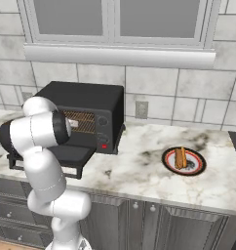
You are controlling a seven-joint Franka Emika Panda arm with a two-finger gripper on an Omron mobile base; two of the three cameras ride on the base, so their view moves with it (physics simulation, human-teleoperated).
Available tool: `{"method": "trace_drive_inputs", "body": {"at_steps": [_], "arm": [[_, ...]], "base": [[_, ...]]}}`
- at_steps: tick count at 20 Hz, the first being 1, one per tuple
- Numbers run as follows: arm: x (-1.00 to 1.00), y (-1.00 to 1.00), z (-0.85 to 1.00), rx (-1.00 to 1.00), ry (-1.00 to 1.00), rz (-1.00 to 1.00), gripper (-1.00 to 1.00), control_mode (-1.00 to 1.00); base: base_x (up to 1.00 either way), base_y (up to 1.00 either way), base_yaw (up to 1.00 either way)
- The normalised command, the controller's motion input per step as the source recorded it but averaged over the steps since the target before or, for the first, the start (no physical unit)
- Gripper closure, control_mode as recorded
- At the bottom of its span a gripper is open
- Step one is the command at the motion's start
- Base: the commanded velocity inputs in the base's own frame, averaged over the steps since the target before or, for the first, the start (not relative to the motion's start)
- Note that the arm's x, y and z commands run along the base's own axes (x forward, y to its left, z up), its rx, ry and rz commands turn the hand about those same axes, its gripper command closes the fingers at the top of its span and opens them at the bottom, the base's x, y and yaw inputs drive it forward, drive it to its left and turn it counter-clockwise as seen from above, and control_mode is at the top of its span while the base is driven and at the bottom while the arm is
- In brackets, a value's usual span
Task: Open the toaster oven door. Place the hotdog bun on the top rack in the toaster oven and place the chicken drumstick on the bottom rack.
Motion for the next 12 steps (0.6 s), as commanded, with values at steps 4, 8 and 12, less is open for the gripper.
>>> {"method": "trace_drive_inputs", "body": {"at_steps": [4, 8, 12], "arm": [[0.04, 0.16, -0.77, -0.02, 0.12, 0.00, -1.00, -1.00], [0.18, 0.19, -0.98, -0.08, 0.12, 0.00, -1.00, -1.00], [0.00, 0.16, -1.00, -0.11, 0.25, 0.00, -1.00, -1.00]], "base": [[0.00, 0.00, 0.00], [0.00, 0.00, 0.00], [0.00, 0.00, 0.00]]}}
